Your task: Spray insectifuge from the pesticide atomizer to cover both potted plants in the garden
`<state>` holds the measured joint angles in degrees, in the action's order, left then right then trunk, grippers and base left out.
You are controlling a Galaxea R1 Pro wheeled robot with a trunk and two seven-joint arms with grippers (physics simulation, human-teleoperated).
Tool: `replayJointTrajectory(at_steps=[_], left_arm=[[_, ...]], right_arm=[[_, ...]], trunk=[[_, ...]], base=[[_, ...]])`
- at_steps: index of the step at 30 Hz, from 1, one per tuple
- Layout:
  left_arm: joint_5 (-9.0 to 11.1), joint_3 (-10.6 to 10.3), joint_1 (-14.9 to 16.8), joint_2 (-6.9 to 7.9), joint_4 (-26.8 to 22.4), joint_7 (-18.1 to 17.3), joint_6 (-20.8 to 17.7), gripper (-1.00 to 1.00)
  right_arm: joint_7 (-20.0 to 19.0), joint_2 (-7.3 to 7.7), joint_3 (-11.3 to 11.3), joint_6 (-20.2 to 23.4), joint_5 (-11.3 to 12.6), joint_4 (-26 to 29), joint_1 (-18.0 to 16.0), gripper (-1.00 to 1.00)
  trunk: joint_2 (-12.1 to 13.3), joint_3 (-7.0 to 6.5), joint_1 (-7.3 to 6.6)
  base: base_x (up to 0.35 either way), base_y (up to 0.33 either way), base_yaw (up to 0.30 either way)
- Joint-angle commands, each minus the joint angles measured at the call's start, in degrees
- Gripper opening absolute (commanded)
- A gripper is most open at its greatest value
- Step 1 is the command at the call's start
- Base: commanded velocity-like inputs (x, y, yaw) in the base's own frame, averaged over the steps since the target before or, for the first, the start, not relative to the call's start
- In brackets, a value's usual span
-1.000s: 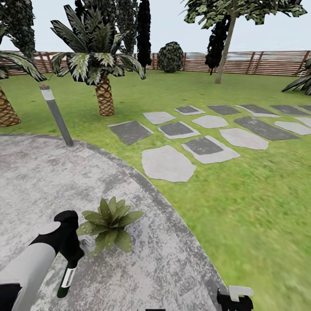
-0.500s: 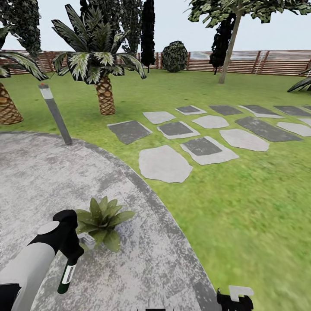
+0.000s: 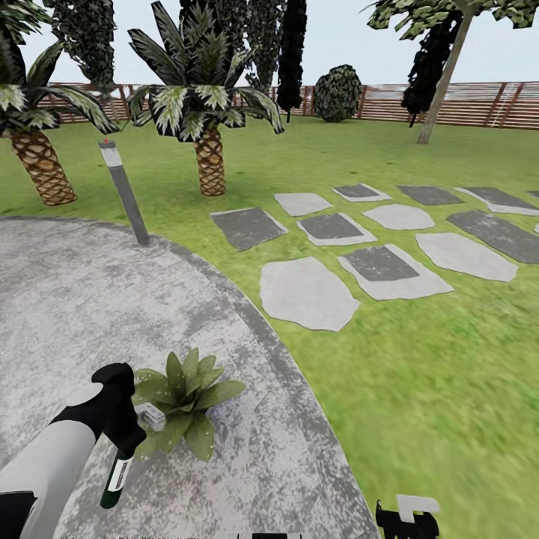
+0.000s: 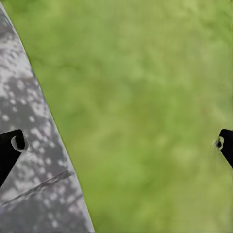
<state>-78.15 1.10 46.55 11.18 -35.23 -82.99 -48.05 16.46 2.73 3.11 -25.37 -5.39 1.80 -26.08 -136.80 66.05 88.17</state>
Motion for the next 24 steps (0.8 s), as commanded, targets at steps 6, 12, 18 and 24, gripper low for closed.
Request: replayJointTrajectory(at_steps=[6,12,18,24], left_arm=[[-0.53,-0.15,0.84,-1.06,-5.30,-0.89,-0.89,-1.00],[-0.93,-0.24,0.63,-1.65,-6.98,-1.03,-0.99,-1.00],[-0.96,0.01,0.30,-1.60,-6.96,-1.12,-0.99,-1.00],[-0.95,0.04,0.29,-1.60,-6.96,-1.12,-0.99,-1.00]], right_arm=[[0.22,0.00,0.32,-0.11,-0.59,-0.05,-0.03,1.00],[0.23,0.06,0.32,-0.11,-0.58,-0.11,-0.03,1.00],[0.24,0.09,0.32,-0.11,-0.60,-0.13,-0.03,1.00],[0.31,0.06,0.32,-0.11,-0.59,-0.05,-0.03,1.00]], trunk=[[-0.02,0.34,-0.01],[-0.02,0.46,-0.01],[-0.02,0.47,-0.01],[-0.02,0.47,-0.01]], base=[[0.009,-0.007,0.234],[0.000,0.000,0.091],[0.104,-0.084,0.002],[0.168,-0.222,0.006]])
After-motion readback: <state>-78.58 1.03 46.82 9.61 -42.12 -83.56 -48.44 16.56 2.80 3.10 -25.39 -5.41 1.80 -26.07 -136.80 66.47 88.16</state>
